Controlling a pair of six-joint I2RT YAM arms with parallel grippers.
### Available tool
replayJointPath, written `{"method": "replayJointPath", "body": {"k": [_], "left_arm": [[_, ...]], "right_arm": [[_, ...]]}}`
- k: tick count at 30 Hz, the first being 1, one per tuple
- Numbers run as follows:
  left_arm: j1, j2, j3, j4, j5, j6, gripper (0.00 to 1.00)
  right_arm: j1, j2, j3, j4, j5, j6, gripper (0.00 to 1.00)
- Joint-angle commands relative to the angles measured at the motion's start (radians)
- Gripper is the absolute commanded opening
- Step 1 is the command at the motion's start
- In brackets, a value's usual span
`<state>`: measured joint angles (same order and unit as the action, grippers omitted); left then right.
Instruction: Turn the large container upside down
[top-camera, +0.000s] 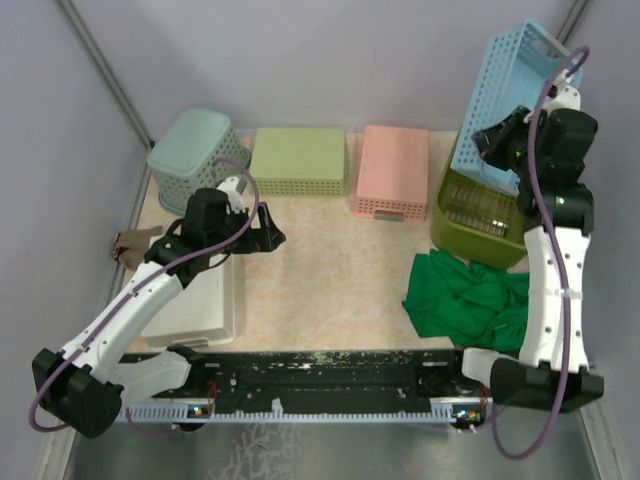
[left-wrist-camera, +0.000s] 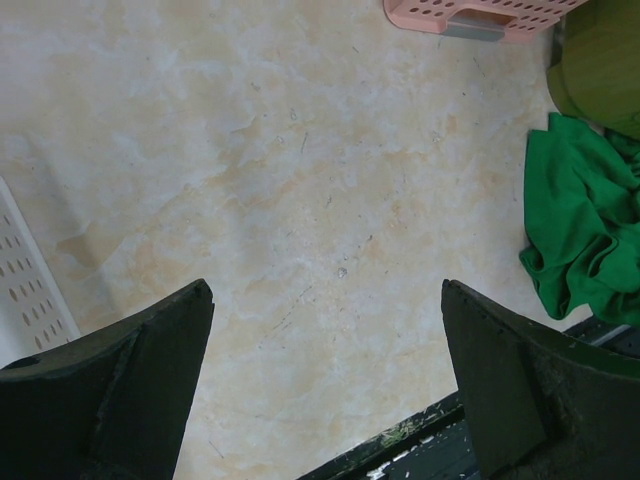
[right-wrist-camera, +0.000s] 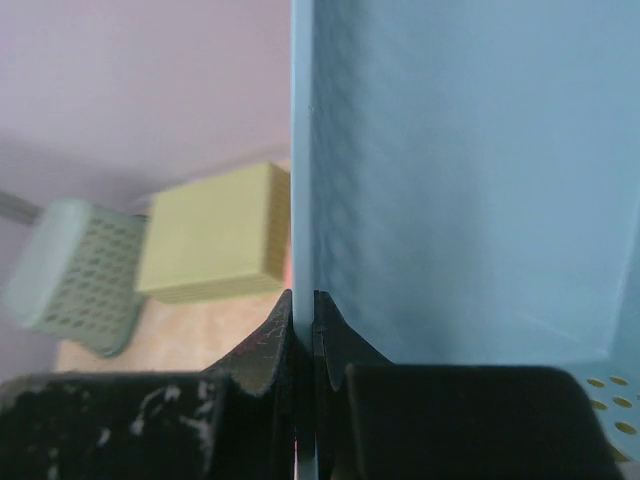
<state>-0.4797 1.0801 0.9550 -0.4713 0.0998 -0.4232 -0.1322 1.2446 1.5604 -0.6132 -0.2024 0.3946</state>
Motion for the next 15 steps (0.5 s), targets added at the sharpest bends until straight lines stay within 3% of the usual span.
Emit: {"method": "replayJointPath", "body": {"k": [1, 4, 9, 15], "left_arm": [[0.004, 0.001, 0.040, 0.002, -0.073, 0.011, 1.00], [0.059, -0.004, 0.034, 0.011, -0.027, 0.002, 1.00], [0.210, -0.021, 0.069, -0.011, 0.026, 0.006, 1.00], [0.434, -0.018, 0.225, -0.136, 0.034, 0.009, 1.00]], "right_arm": [[0.009, -0.128, 0.011, 0.191, -0.358, 0.151, 0.00], [0.121, -0.183, -0.082, 0.362, -0.474, 0.271, 0.00], [0.537, -0.265, -0.411, 0.710, -0.222, 0.411, 0.00], [0.818, -0.132, -0.583, 0.945, -0.217, 0.518, 0.00]]}}
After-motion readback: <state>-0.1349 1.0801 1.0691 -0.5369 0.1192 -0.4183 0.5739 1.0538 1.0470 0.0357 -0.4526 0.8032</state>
